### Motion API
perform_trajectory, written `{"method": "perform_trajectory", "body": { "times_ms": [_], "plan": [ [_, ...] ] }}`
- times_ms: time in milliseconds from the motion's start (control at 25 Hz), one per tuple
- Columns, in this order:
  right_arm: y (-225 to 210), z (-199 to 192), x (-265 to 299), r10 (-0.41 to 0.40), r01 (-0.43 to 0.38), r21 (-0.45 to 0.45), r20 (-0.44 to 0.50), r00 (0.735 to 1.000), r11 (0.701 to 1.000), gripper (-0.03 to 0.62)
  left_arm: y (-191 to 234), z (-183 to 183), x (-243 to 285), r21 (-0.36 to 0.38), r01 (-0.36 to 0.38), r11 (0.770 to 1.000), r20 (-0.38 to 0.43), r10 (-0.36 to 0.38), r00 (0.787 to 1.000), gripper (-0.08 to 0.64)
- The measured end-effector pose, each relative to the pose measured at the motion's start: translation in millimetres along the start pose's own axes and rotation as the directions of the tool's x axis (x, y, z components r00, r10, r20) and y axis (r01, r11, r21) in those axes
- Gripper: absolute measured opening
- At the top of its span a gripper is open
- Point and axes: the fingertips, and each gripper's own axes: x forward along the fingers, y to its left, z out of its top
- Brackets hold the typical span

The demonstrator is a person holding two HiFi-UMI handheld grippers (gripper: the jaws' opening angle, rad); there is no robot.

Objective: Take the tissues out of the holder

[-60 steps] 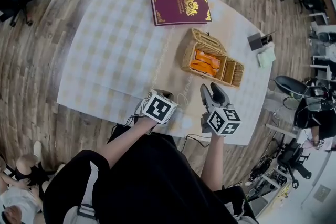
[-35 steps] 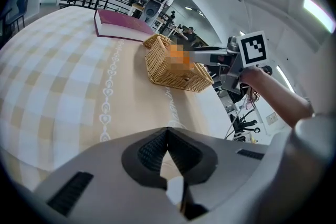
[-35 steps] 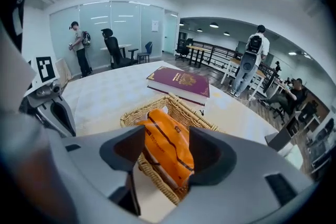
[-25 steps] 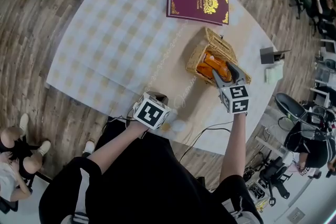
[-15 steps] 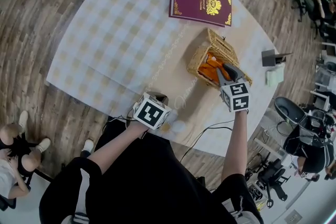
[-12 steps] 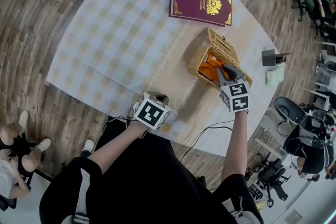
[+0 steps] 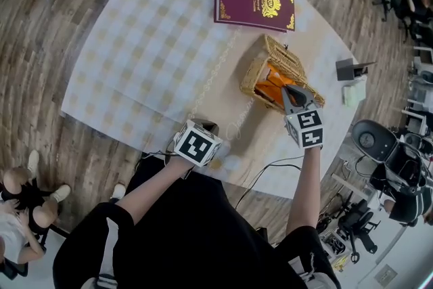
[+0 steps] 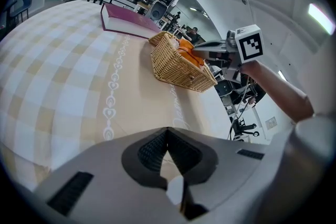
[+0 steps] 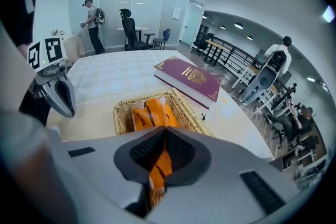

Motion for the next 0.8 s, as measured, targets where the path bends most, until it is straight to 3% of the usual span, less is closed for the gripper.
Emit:
{"method": "perform_trajectory", "body": {
  "times_ms": [200,400,800],
  "plan": [
    [8.7,31.9,-5.5,-0.022,0.022,0.001,0.018,1.0,1.0,0.018,16.6,1.4,-19.1,0.024,0.02,1.0,-0.008,-0.02,1.0,0.0],
    [-2.0,16.6,-28.7,-0.045,0.045,0.0,0.031,0.998,0.999,0.018,-5.2,1.3,-3.8,0.047,0.028,0.999,-0.01,-0.027,1.0,0.0],
    [2.4,27.4,-56.1,-0.101,0.099,0.031,0.065,0.993,0.995,0.017,-8.2,-2.8,-10.0,0.099,0.046,0.994,-0.026,-0.044,0.999,0.0]
  ]
}}
